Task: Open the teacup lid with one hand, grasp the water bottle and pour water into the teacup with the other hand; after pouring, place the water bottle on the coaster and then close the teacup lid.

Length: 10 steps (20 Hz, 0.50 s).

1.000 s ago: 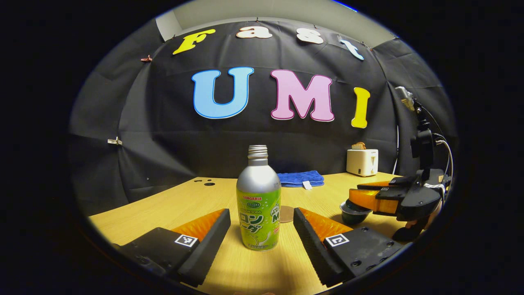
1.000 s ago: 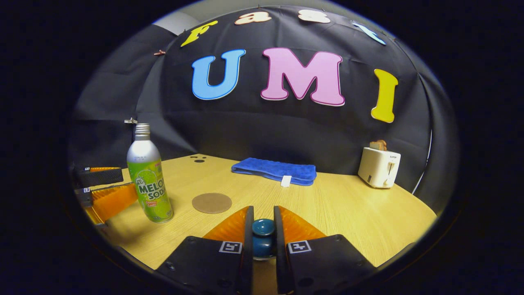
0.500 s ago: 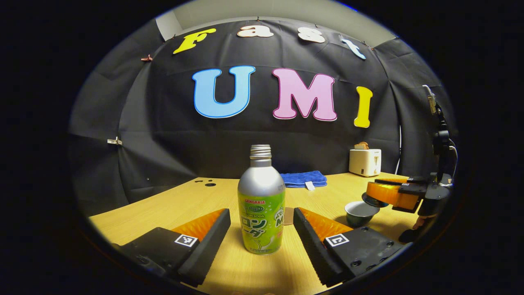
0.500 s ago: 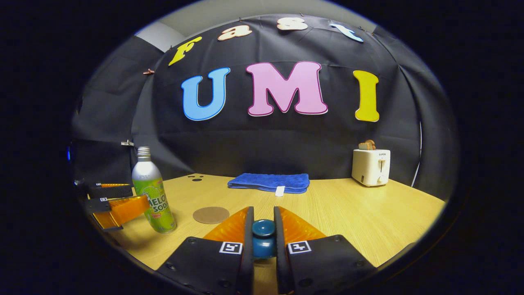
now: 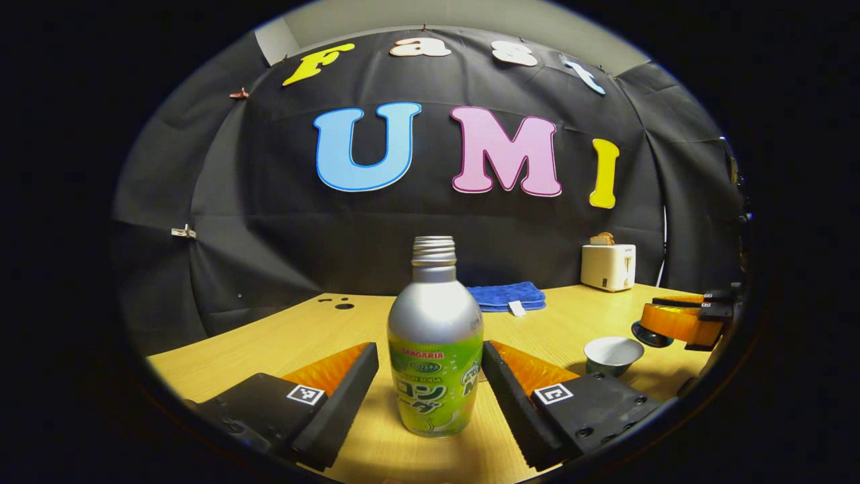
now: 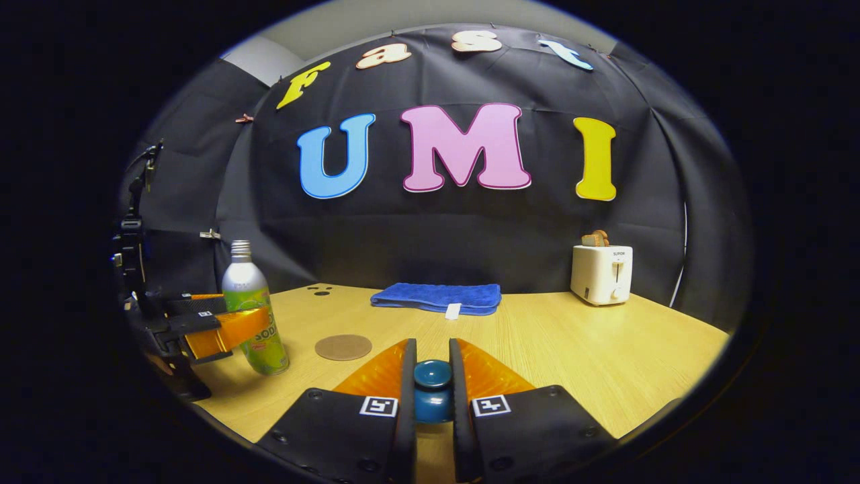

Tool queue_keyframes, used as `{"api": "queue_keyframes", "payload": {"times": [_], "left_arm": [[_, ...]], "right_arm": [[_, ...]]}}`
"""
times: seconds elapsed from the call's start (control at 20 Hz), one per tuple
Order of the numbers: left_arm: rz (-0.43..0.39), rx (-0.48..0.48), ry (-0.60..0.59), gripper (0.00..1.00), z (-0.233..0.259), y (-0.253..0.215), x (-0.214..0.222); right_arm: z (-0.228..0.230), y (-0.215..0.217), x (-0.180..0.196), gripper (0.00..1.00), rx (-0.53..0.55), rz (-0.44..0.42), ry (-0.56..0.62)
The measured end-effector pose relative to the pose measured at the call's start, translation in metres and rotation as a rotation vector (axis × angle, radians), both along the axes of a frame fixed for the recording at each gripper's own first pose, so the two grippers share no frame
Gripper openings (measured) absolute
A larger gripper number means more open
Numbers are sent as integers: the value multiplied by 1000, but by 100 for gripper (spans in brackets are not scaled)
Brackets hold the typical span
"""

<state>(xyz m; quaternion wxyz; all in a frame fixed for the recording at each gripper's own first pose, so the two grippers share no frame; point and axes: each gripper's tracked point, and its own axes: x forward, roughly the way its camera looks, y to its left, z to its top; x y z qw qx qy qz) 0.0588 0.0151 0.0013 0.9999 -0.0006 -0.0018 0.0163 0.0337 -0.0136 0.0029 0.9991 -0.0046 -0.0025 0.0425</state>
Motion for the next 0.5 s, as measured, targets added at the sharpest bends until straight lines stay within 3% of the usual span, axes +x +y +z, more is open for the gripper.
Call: {"api": "queue_keyframes", "payload": {"times": [0.2,0.35,0.5], "left_arm": [[-4,0,0,96,0,2,14],[-8,0,0,85,0,1,19],[-15,0,2,83,0,-1,19]], "right_arm": [[0,-15,-1,25,0,-16,-1],[1,-25,-2,25,0,-21,-2],[1,-38,0,25,0,-36,-2]]}}
